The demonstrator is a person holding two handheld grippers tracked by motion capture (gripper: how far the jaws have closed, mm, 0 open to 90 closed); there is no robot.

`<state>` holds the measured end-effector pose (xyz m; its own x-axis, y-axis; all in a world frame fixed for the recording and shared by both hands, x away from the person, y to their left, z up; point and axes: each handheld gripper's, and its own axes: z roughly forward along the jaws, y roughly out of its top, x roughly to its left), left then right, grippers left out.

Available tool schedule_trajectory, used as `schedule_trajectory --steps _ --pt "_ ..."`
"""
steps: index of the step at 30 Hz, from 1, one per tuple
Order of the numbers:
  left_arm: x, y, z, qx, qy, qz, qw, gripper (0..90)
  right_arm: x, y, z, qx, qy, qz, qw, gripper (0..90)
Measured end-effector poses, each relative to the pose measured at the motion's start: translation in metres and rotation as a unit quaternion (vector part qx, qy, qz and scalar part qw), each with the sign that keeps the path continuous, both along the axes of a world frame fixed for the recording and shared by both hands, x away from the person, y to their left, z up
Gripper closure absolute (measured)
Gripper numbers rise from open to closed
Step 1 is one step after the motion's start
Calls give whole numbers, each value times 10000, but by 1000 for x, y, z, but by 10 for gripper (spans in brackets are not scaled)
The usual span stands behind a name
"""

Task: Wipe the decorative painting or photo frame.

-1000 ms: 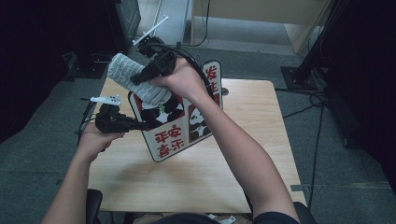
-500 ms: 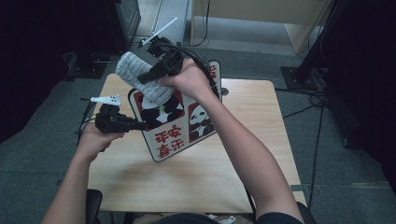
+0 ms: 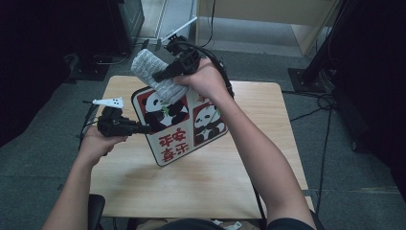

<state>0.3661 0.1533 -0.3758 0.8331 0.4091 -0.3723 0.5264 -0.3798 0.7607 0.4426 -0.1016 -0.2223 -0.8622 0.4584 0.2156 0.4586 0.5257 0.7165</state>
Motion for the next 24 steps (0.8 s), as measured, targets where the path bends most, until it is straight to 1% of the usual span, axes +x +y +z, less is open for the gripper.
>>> schedule_trajectory --steps 12,15,20,24 --pt "0 0 0 -9 26 -2 10000 774 7 -20 -1 49 59 -187 9998 670" --pt "0 0 0 -10 27 -8 10000 774 9 -25 -1 60 36 -215 9997 670" --pt "0 1 0 -9 36 -16 10000 774 12 -33 -2 102 59 -296 9995 669" --pt "0 1 0 -10 39 -13 10000 773 14 -41 -3 141 18 -336 9993 668"
